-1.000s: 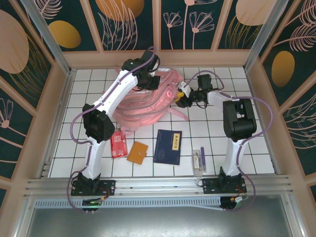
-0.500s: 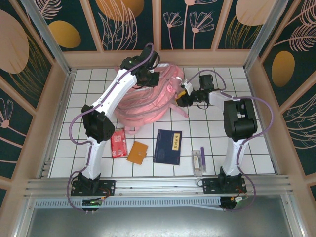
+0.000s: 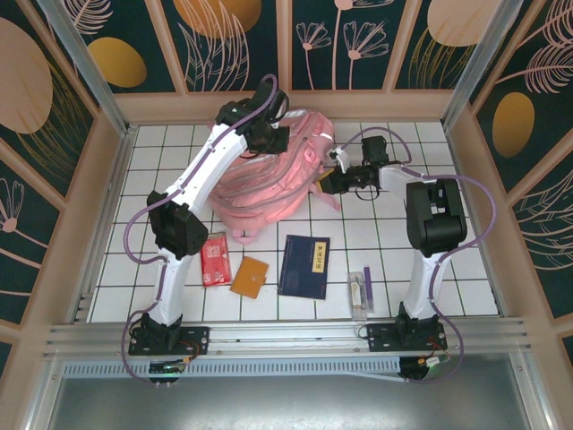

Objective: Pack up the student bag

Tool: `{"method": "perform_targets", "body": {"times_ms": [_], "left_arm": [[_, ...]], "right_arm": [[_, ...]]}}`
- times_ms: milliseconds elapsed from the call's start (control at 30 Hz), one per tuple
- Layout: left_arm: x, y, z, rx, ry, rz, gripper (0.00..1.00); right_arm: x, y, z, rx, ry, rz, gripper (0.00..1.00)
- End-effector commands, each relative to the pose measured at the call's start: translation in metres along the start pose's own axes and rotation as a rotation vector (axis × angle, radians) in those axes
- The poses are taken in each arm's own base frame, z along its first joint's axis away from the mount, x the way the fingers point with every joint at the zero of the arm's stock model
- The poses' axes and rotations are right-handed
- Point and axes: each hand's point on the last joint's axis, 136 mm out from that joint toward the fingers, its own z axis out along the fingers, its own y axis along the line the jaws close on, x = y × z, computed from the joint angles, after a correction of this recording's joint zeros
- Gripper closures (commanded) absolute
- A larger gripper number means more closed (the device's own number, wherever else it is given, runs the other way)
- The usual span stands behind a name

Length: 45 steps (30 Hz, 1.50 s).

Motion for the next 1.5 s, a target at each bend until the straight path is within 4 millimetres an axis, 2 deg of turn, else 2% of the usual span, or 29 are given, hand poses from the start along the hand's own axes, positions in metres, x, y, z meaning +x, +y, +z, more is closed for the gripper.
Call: {"method": "perform_targets", "body": {"times_ms": [0, 67, 133, 267, 433, 533, 567, 767, 900, 967, 1000, 1100, 1300, 1467], "left_arm": [[-0.036, -0.022, -0.043, 0.106, -0.146, -0.014, 1.00], [-0.036, -0.023, -0.042, 0.112, -0.140, -0.017, 1.00], [-0.034, -0.024, -0.040, 0.116, -0.134, -0.017, 1.00], [-0.035, -0.019, -0.034, 0.090, -0.133, -0.016, 1.00], [-0.032, -0.018, -0.032, 0.087, -0.119, -0.009, 1.00], [-0.029, -0.019, -0.032, 0.104, -0.106, -0.002, 1.00], [-0.028, -0.020, -0.032, 0.108, -0.099, 0.002, 1.00], [-0.021, -0.022, -0.028, 0.122, -0.066, 0.010, 1.00], [-0.022, -0.025, -0.028, 0.135, -0.070, 0.012, 1.00], [-0.022, -0.024, -0.027, 0.133, -0.071, 0.013, 1.00], [-0.023, -0.023, -0.027, 0.128, -0.070, 0.014, 1.00], [-0.024, -0.018, -0.025, 0.111, -0.073, 0.010, 1.00], [-0.030, -0.013, -0.026, 0.107, -0.092, -0.005, 1.00], [-0.032, -0.014, -0.027, 0.121, -0.093, -0.009, 1.00]], "right_arm": [[-0.010, 0.013, -0.002, -0.057, -0.023, -0.043, 0.78], [-0.007, 0.014, -0.004, -0.058, -0.013, -0.060, 0.92], [-0.005, 0.020, -0.008, -0.082, -0.010, -0.080, 0.98], [0.002, 0.033, -0.018, -0.101, 0.005, -0.141, 1.00], [0.004, 0.032, -0.029, -0.049, -0.014, -0.230, 1.00], [-0.001, 0.019, -0.031, 0.050, -0.026, -0.262, 0.69], [-0.006, 0.018, -0.032, 0.065, -0.045, -0.267, 0.66], [-0.034, 0.011, -0.031, 0.092, -0.185, -0.278, 0.60], [-0.035, 0.008, -0.025, 0.064, -0.204, -0.271, 0.60], [-0.034, 0.012, -0.023, 0.037, -0.201, -0.278, 0.65], [-0.033, 0.015, -0.023, 0.025, -0.200, -0.289, 0.71], [-0.031, 0.022, -0.025, 0.018, -0.200, -0.319, 0.99], [-0.023, 0.028, -0.027, 0.028, -0.157, -0.381, 1.00], [-0.018, 0.022, -0.028, 0.075, -0.130, -0.408, 1.00]]}}
